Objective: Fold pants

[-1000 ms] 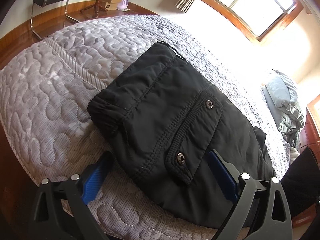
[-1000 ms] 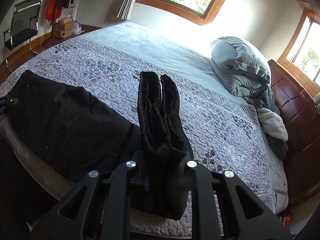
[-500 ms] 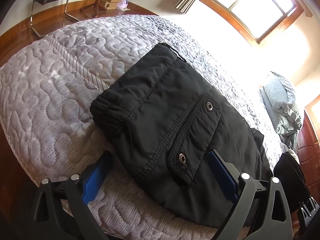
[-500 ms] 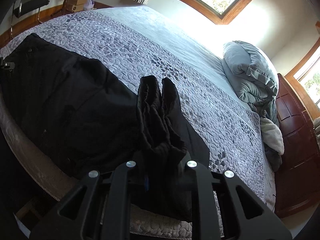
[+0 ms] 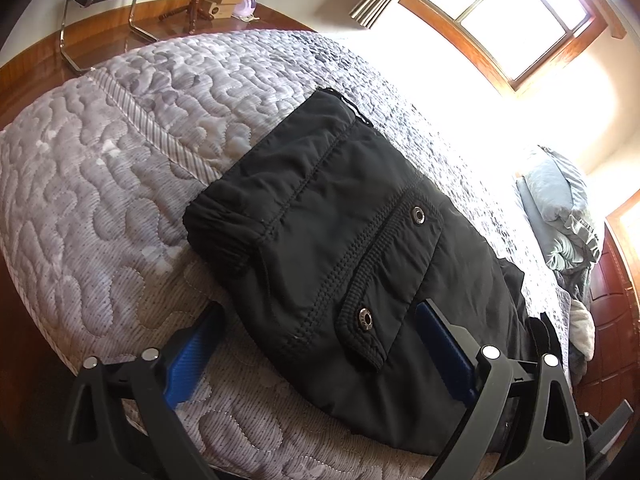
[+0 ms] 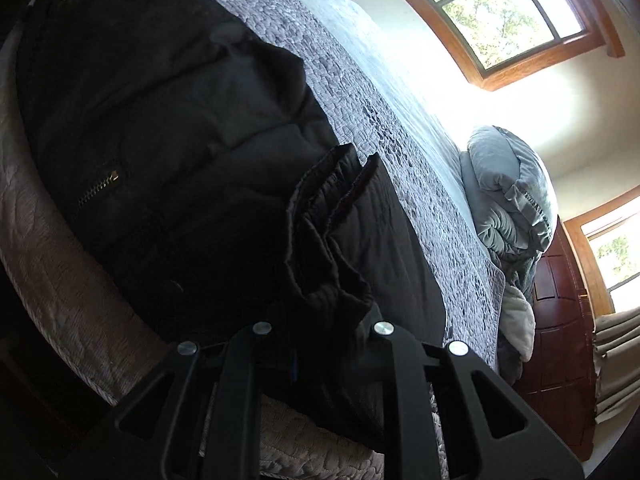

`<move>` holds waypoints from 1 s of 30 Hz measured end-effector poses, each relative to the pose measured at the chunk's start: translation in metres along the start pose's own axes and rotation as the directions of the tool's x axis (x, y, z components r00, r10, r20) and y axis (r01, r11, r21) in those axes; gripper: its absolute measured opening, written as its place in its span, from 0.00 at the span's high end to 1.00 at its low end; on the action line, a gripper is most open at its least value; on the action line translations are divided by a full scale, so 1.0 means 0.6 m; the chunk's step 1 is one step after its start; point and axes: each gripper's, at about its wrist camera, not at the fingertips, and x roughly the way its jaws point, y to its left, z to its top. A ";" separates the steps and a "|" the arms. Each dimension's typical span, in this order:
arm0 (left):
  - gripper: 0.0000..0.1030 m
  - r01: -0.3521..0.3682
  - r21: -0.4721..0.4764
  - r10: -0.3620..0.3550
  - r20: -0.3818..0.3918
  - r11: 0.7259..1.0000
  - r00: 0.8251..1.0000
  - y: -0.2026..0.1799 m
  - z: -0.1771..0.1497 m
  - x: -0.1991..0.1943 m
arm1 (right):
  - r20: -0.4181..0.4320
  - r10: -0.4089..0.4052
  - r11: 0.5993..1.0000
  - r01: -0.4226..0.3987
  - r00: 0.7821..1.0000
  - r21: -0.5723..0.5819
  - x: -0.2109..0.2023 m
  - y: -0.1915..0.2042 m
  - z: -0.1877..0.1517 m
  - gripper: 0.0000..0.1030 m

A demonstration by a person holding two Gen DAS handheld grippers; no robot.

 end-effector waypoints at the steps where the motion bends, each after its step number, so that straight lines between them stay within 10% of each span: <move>1: 0.06 0.001 -0.001 -0.001 0.000 1.000 1.000 0.001 0.000 -0.001 | 0.000 -0.008 1.000 0.008 1.000 -0.016 0.003 0.008 -0.001 0.85; 12: 0.06 0.007 -0.006 -0.007 -0.001 1.000 1.000 0.003 0.000 -0.004 | 0.008 -0.052 0.985 0.052 0.999 -0.162 0.018 0.068 -0.020 0.65; 16: 0.06 0.010 -0.009 -0.010 -0.002 1.000 1.000 0.007 -0.001 -0.006 | 0.035 0.066 0.993 -0.063 0.997 -0.096 -0.026 0.030 -0.018 0.36; 19: 0.06 0.007 -0.008 -0.007 -0.001 1.000 1.000 0.007 -0.001 -0.007 | 0.096 0.296 0.953 -0.301 0.950 0.043 -0.070 -0.035 -0.010 0.26; 22: 0.06 0.007 -0.004 -0.007 0.004 1.000 1.000 0.004 -0.001 -0.008 | 0.170 0.430 0.857 -0.460 0.887 0.234 -0.074 -0.128 0.001 0.32; 26: 0.06 0.011 -0.010 -0.011 0.007 1.000 1.000 0.006 -0.001 -0.009 | 0.077 0.382 0.803 -0.372 0.921 0.465 0.023 -0.219 0.012 0.55; 30: 0.06 0.010 -0.004 -0.010 0.002 1.000 1.000 0.005 -0.001 -0.009 | -0.031 0.431 0.758 -0.343 0.902 0.554 0.121 -0.211 0.013 0.63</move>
